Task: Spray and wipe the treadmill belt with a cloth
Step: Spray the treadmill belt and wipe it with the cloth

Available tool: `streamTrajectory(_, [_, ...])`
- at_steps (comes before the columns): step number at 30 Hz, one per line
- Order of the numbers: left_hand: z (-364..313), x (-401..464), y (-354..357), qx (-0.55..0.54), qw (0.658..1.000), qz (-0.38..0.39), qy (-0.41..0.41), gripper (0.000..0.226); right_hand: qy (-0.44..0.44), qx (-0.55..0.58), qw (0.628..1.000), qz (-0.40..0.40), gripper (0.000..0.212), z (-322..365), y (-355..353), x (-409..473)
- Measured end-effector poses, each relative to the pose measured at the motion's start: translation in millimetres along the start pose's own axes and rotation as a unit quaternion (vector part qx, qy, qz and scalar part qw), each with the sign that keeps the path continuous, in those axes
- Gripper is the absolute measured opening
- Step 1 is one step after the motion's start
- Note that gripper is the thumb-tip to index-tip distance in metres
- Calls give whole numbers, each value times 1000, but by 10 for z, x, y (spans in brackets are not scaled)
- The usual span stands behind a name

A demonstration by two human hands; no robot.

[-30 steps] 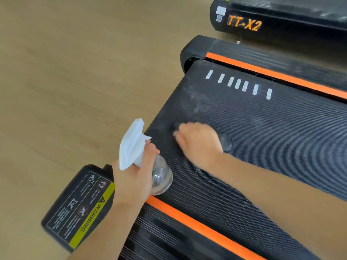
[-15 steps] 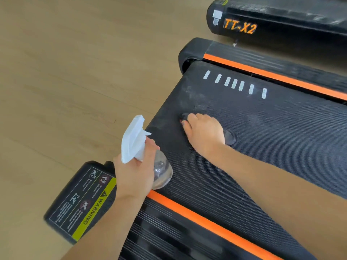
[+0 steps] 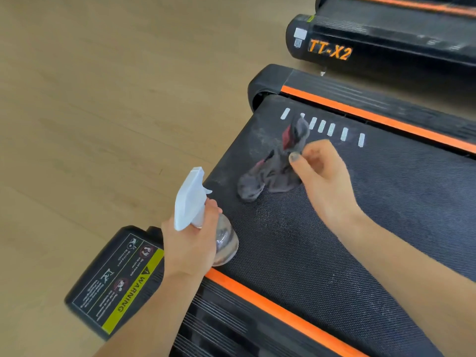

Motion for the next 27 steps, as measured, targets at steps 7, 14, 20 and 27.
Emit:
streamTrajectory(7, [42, 15, 14, -4, 1000, 8, -8, 20, -14, -435, 880, 191, 18, -295, -172, -80])
streamTrajectory(14, [64, 35, 4, 10, 1000, 6, -11, 18, -305, -438, 824, 189, 33, -395, 660, 12])
streamTrajectory(20, [71, 60, 11, 7, 1000, 10, -10, 14, -228, -444, 863, 75, 23, -430, 876, 150])
streamTrajectory(27, [117, 62, -3, 6, 1000, 5, -20, 20, -356, -402, 820, 197, 27, -376, 540, -815])
Point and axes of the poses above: each hand's wrist, its own x-axis towards the middle knuckle, its own y-axis out of the palm, z = x × y, the point moved 4 cm from there along x, towards the middle knuckle, and after that the axes turned 2 degrees about y, right-handed, at the moved point
